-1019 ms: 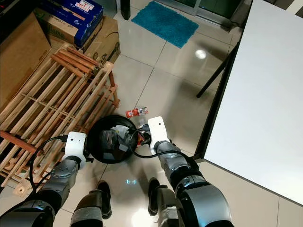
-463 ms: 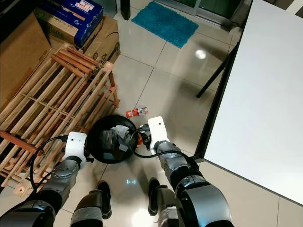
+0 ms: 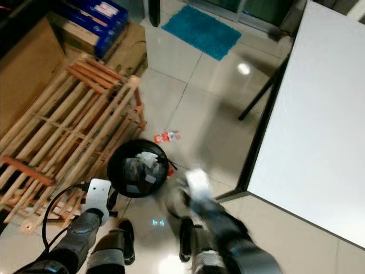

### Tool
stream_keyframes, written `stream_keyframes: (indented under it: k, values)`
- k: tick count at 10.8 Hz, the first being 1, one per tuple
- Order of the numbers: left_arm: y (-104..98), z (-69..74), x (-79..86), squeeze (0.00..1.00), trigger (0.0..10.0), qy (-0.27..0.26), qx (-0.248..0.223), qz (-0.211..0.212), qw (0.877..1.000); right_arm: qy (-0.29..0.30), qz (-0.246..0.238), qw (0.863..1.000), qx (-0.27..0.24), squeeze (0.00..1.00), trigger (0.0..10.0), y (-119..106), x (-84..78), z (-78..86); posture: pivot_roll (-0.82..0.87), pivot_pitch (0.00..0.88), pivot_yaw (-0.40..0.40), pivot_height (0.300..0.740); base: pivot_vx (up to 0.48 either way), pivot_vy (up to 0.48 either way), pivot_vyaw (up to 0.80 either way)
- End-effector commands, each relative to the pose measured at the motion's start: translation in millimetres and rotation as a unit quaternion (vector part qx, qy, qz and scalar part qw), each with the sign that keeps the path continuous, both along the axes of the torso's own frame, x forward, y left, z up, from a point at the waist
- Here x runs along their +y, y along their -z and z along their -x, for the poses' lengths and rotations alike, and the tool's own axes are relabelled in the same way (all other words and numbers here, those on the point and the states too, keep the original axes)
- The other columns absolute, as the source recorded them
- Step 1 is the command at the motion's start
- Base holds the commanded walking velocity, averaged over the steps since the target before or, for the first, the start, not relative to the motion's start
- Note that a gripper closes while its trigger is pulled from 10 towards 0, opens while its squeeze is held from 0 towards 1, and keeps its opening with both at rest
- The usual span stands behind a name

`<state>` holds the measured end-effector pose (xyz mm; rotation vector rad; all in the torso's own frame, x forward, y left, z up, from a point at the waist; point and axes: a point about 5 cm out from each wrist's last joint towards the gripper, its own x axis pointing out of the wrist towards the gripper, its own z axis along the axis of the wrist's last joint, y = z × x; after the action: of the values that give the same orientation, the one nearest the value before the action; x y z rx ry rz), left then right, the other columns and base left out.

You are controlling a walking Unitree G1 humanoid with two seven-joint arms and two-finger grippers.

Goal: Picking trash to rubbish bin

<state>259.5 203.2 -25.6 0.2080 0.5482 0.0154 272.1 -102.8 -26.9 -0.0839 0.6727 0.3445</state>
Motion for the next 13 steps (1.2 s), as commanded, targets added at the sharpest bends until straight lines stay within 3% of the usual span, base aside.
stream_keyframes:
  k: [1,4,6,10,13]
  values:
    - [10.9,12.4,-0.3,0.0,10.0,-0.005,0.028,0.0,1.0,0.005,0.012,1.0,0.022,0.0,10.0,11.4,-10.3,12.8,0.06,0.235,-0.096,0.74,0.0,0.0,0.0]
    - [17.2,17.9,-5.1,0.0,10.0,0.005,0.052,-0.003,0.999,0.081,0.063,0.993,0.048,0.0,10.0,26.9,-66.3,34.5,0.03,0.164,-0.068,0.74,0.0,0.0,0.0]
    - [22.5,24.9,-3.5,0.0,10.0,0.002,0.069,-0.005,0.998,0.116,0.071,0.989,0.055,0.0,10.0,29.8,-83.8,41.7,0.02,0.138,-0.057,0.74,0.0,0.0,0.0]
    - [38.2,50.6,4.3,0.0,10.0,-0.022,0.112,-0.017,0.993,0.166,0.045,0.984,0.053,0.0,10.0,31.9,-89.5,47.2,0.02,0.086,-0.051,0.74,0.0,0.0,0.0]
    - [43.5,57.5,-1.9,0.0,10.0,-0.028,0.125,-0.01,0.992,0.152,0.06,0.983,0.08,0.0,10.0,41.3,-84.5,60.5,0.03,0.067,-0.07,0.74,0.0,0.0,0.0]
